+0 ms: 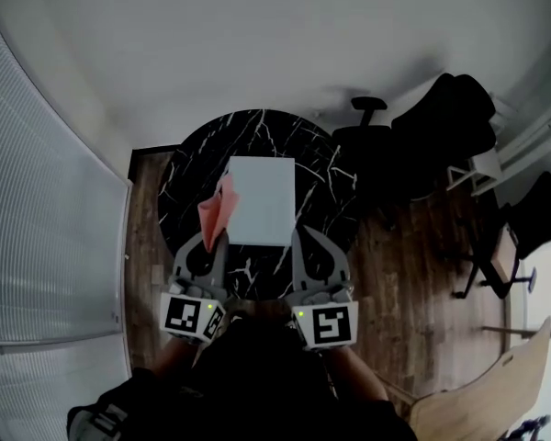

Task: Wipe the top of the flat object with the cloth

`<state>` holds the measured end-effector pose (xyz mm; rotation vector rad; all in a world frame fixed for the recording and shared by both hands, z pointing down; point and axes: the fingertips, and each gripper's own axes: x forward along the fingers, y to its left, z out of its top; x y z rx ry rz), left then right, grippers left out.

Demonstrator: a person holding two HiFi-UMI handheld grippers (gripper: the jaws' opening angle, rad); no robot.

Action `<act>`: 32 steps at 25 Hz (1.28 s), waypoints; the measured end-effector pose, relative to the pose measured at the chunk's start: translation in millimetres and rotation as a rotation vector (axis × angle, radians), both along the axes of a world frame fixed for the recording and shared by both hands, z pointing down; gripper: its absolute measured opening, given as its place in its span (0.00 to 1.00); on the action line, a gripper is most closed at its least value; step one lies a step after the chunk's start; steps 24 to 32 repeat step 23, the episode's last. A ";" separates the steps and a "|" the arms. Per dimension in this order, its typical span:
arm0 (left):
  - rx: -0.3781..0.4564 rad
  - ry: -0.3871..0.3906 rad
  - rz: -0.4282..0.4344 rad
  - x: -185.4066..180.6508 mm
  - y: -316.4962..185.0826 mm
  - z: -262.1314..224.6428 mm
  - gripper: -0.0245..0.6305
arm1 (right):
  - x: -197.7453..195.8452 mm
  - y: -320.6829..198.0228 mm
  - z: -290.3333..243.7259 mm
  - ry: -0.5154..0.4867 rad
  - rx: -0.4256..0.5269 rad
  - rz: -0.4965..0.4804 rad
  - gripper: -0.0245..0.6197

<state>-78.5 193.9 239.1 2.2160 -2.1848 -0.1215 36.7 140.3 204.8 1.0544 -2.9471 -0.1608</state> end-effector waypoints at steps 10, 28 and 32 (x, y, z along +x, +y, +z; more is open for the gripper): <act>0.003 -0.020 -0.003 18.3 -3.9 -3.2 0.07 | 16.9 -7.9 2.3 -0.016 0.000 0.005 0.03; -0.036 -0.025 -0.011 24.1 6.6 8.7 0.07 | 35.2 -8.5 9.5 -0.010 -0.026 0.032 0.03; -0.036 -0.025 -0.011 24.1 6.6 8.7 0.07 | 35.2 -8.5 9.5 -0.010 -0.026 0.032 0.03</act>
